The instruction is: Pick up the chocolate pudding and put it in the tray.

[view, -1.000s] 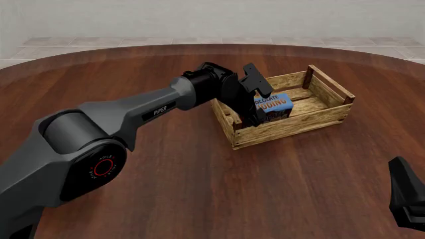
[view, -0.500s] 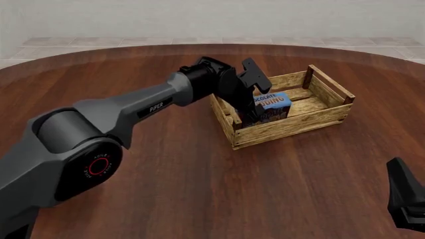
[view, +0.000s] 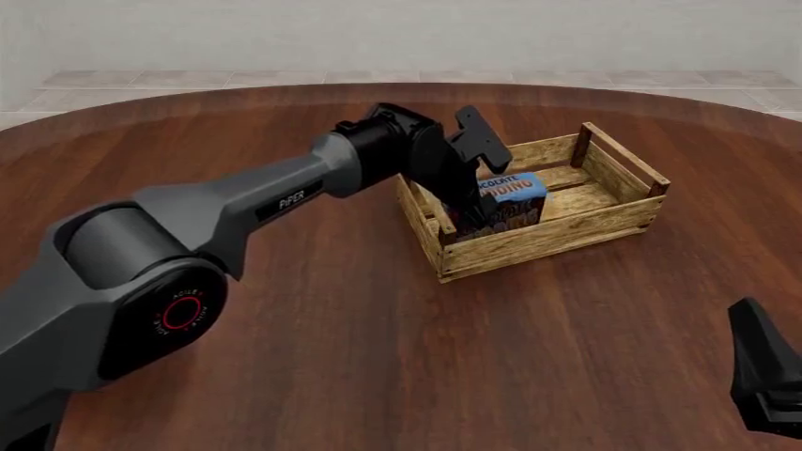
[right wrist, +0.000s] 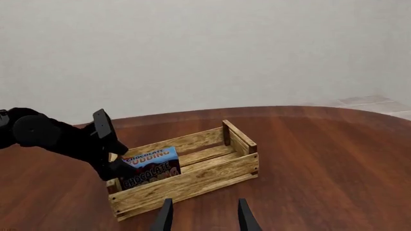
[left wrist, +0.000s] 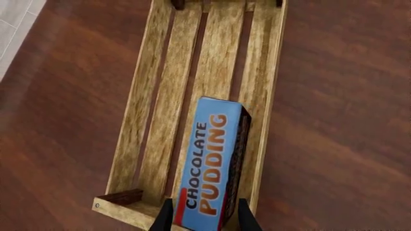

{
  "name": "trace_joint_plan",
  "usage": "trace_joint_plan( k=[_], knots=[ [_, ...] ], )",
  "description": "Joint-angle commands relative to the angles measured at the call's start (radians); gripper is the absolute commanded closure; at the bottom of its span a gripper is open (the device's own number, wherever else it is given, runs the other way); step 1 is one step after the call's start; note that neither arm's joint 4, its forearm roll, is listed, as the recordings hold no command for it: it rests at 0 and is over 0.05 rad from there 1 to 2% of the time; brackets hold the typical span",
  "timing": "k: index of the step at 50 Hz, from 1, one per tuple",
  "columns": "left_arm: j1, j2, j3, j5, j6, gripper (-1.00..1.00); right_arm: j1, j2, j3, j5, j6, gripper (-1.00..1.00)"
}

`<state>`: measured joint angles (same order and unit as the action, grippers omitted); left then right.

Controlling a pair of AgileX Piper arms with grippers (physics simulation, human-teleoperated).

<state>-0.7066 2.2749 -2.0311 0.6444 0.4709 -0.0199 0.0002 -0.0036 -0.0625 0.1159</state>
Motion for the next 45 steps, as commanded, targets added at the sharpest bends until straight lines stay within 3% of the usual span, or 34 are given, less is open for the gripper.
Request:
trace_joint_plan(
  k=[1, 22, 45],
  knots=[
    [0.002, -0.006, 0.005, 0.001, 0.002, -1.0, 0.0, 0.0, 0.0, -0.001, -0.001, -1.0],
    [0.002, -0.034, 0.021, -0.001, 0.005, -1.0, -0.001, 0.0, -0.003, 0.0, -0.003, -1.0],
    [-0.014, -0.108, 0.102, -0.046, -0.006, -1.0, -0.004, 0.0, -0.023, 0.016, -0.009, -1.0]
  ],
)
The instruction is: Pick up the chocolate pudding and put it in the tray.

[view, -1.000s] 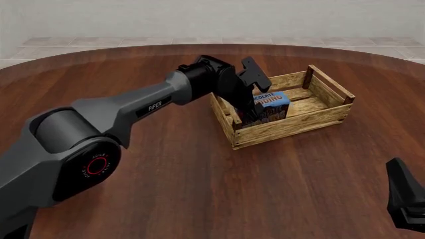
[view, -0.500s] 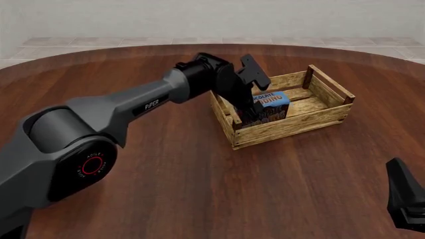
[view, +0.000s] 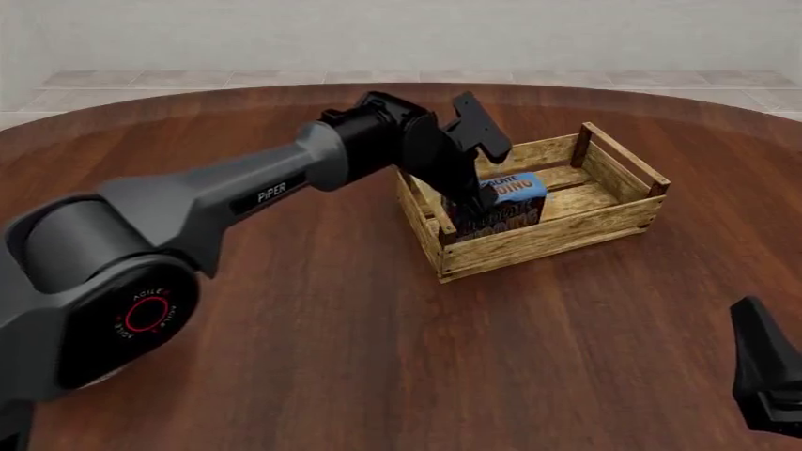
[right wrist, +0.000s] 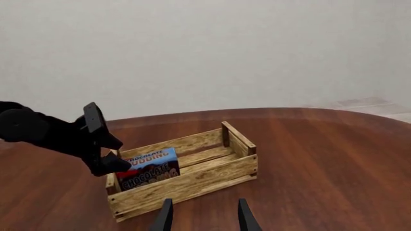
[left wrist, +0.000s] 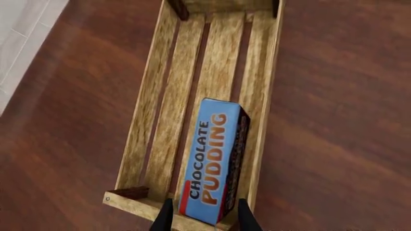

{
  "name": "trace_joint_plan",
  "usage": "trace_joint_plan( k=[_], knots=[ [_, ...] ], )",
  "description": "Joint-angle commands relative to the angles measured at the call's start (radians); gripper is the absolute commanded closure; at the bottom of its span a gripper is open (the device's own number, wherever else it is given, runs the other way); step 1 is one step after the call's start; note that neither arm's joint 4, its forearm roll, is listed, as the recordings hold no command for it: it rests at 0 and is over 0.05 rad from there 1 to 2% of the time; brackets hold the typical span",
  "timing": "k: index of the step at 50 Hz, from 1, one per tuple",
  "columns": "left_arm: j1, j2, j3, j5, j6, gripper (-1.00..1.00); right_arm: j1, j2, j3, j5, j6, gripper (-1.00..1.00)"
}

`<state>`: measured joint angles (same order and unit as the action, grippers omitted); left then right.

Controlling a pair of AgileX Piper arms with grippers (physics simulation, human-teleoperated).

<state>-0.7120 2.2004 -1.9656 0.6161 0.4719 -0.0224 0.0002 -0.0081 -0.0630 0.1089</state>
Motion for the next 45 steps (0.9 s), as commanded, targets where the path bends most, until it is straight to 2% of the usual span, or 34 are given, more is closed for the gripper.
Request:
trace_joint_plan(
  k=[1, 3, 18, 45],
  knots=[
    [-0.008, -0.036, 0.04, -0.02, -0.007, -1.0, -0.002, 0.0, -0.021, 0.019, -0.002, -1.0],
    [-0.01, -0.045, 0.051, -0.024, -0.007, -1.0, -0.003, 0.0, 0.001, -0.004, -0.003, -1.0],
    [-0.05, -0.142, 0.177, -0.088, -0.006, -1.0, -0.002, 0.0, -0.009, 0.008, -0.009, -1.0],
    [-0.055, -0.213, 0.247, -0.118, 0.01, -1.0, -0.002, 0.0, -0.011, 0.008, -0.02, -1.0]
  ],
)
